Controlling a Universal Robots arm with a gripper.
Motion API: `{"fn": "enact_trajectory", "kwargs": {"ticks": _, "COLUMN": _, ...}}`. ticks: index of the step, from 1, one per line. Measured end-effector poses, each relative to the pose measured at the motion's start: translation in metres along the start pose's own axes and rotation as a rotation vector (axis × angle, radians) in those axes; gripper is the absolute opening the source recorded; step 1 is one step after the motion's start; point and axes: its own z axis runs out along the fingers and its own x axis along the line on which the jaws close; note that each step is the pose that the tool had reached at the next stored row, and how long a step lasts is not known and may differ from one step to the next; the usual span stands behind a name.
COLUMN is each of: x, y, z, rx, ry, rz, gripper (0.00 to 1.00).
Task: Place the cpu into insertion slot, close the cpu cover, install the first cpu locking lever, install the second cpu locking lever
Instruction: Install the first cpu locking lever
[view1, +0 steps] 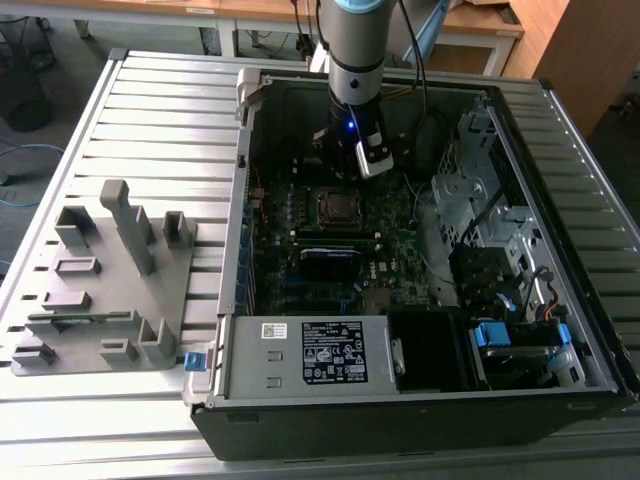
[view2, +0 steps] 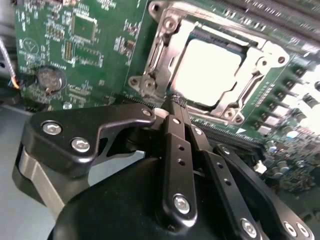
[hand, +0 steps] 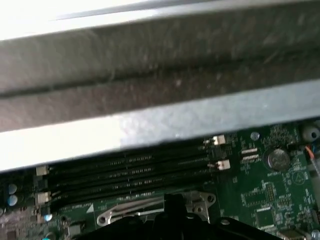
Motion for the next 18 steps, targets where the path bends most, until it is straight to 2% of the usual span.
{"fn": "enact_trajectory", "kwargs": {"ticks": 5, "x": 0.0, "y": 0.0, "z": 0.0, "rx": 0.059, "ry": 0.0142, "rz": -0.002, "gripper": 0.11}}
{"fn": "enact_trajectory", "kwargs": {"ticks": 6, "x": 0.0, "y": 0.0, "z": 0.0, "rx": 0.0686, "ry": 0.0164, "rz": -0.002, "gripper": 0.11}}
{"fn": "enact_trajectory", "kwargs": {"ticks": 13, "x": 0.0, "y": 0.0, "z": 0.0, "rx": 0.0701, "ry": 0.017, "rz": -0.007, "gripper": 0.11}}
{"fn": "enact_trajectory", "kwargs": {"ticks": 18, "x": 0.0, "y": -0.0002, "z": 0.0, "rx": 0.068, "ry": 0.0212, "rz": -0.055, "gripper": 0.11}}
